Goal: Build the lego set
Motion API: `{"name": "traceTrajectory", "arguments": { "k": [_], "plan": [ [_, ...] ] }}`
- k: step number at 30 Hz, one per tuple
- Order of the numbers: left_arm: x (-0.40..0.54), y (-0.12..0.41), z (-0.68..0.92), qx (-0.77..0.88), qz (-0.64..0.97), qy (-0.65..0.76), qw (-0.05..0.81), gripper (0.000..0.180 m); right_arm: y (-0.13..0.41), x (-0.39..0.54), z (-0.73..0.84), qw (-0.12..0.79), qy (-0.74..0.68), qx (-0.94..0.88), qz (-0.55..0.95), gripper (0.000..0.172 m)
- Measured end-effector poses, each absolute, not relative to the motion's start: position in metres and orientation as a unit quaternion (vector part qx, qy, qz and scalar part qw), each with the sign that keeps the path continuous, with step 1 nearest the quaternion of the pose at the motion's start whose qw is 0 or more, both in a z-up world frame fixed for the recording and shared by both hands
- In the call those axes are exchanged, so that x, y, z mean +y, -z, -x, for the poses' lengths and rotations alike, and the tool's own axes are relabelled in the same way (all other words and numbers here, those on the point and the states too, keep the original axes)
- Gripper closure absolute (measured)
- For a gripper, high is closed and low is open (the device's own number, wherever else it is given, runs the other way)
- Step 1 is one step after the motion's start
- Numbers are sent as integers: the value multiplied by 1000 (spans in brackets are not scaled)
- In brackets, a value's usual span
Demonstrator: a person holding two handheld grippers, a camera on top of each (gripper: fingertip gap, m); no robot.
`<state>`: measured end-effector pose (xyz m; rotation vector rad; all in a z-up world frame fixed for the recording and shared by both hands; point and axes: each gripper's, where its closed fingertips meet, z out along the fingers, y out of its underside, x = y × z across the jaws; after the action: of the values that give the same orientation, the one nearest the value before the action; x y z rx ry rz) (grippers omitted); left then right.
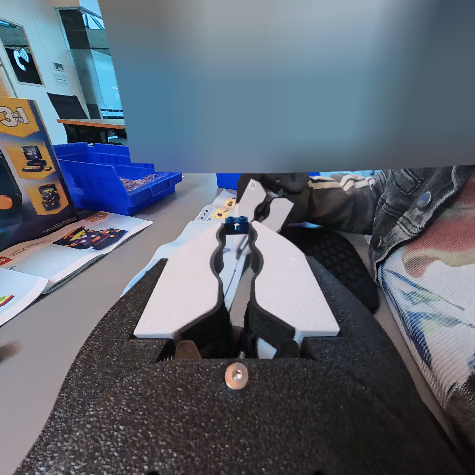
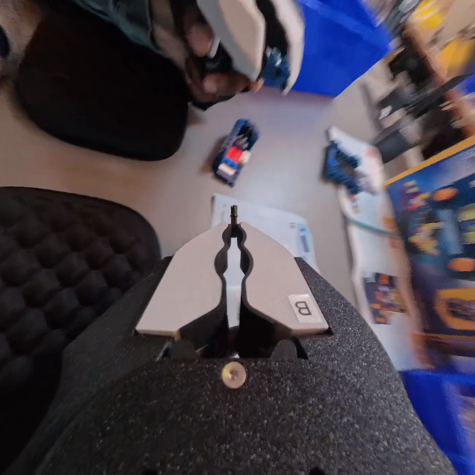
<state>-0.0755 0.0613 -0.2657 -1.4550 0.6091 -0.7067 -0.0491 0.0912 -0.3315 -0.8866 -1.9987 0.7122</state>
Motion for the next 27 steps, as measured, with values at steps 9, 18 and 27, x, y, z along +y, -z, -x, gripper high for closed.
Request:
{"name": "traceTrajectory", "arguments": {
  "k": [9,18,27],
  "plan": [
    [48,219,91,114,531,544,640,164,246,78,71,617,-9,-773,148,168],
    [38,224,65,152,565,527,617,164,224,42,76,666,17,-740,94,169],
    [35,236,56,159,598,523,586,164,238,39,72,647,29,-757,83,169]
  ]
}}
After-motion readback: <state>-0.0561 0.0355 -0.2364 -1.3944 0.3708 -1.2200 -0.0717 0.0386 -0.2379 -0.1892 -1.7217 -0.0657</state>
